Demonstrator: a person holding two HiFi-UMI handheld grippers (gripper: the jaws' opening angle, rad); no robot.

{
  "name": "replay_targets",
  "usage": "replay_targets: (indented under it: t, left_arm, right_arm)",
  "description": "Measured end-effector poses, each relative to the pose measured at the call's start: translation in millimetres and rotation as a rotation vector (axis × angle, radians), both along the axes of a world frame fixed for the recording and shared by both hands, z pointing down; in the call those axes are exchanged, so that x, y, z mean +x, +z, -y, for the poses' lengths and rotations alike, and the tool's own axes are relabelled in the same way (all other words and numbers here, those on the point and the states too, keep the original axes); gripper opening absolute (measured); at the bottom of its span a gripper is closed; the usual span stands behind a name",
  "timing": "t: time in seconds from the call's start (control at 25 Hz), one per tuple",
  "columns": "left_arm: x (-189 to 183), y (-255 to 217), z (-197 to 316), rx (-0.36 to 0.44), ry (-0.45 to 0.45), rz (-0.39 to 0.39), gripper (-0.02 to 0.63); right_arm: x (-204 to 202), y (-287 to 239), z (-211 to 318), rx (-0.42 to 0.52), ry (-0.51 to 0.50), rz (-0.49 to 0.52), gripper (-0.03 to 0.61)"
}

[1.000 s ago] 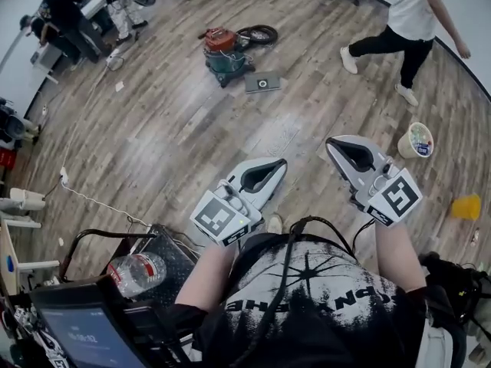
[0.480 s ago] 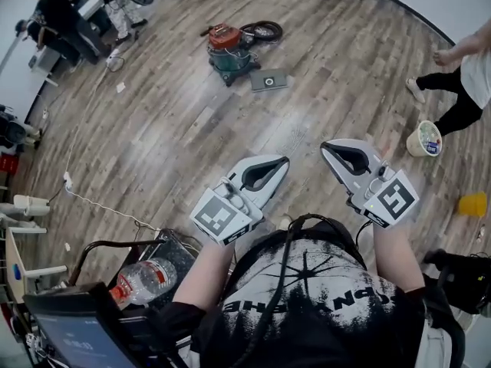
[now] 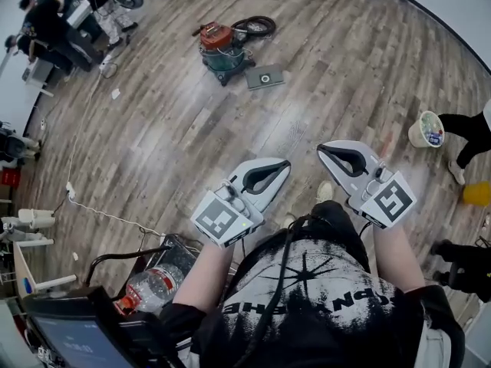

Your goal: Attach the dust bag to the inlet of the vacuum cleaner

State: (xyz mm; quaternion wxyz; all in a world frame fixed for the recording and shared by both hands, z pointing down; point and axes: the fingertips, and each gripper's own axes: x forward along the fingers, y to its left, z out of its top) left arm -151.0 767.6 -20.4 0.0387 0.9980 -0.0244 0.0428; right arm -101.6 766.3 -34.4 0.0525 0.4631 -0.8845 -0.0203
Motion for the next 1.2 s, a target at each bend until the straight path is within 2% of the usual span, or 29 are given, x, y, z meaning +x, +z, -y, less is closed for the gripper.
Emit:
replay_targets:
  t: [0.12, 0.28, 0.64, 0.8, 0.96, 1.2]
  left_arm:
    - [18.2, 0.4, 14.5, 0.013, -0.001, -0.007, 0.0]
    - [43.2, 6.1, 41.0, -0.003, -0.02, 0.042, 0.0]
    - [117.9, -17.5, 113.0, 0.058, -0.09, -0.015, 0.0]
    - [146.1, -14.9, 139.1, 0.023, -0.137, 0.015, 0.0]
    - [170.9, -21.1, 161.6, 0.04, -0.178, -0.025, 0.0]
    - [199.9, -19.6, 184.9, 0.045, -0.238, -0.001, 0.0]
  right_arm:
    - [14.7, 8.1, 14.5, -0.017, -0.002, 0.014, 0.005]
    - [39.0, 11.8, 46.6, -0.026, -0.022, 0.029, 0.005]
    - [101.5, 0.0, 124.7, -0.028, -0.12, 0.009, 0.005]
    - [131.3, -4.4, 152.2, -0.029, -0.16, -0.008, 0.005]
    - [153.2, -4.7, 173.7, -0.03, -0.201, -0.009, 0.005]
    - [181.3, -8.3, 197.1, 0.0, -0.265, 0.011, 0.005]
